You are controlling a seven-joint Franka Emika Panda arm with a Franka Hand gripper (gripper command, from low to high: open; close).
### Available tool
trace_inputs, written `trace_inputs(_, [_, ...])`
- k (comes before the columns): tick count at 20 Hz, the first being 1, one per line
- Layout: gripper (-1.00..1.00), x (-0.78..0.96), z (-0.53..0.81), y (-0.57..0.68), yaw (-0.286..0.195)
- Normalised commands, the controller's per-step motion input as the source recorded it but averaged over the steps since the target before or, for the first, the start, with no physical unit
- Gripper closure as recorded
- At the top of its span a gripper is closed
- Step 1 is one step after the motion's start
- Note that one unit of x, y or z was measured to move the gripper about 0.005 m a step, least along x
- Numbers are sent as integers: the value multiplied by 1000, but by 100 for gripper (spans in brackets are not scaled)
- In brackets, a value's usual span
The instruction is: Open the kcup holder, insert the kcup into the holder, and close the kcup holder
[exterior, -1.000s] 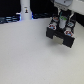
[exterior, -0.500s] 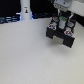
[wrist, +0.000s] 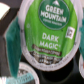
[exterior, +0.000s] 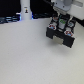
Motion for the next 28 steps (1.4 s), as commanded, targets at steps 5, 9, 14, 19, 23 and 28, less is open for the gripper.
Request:
trace_inputs(5, [-100, 101, -54, 140, 38])
trace_inputs(9, [-100, 129, 197, 99, 70])
trace_inputs(14, [-100, 206, 392, -38, 65])
trace_inputs(19, [-100, 434, 546, -338, 49])
trace_inputs(23, [-100, 508, 525, -428, 47])
trace_inputs(28, [-100, 547, 325, -465, 41])
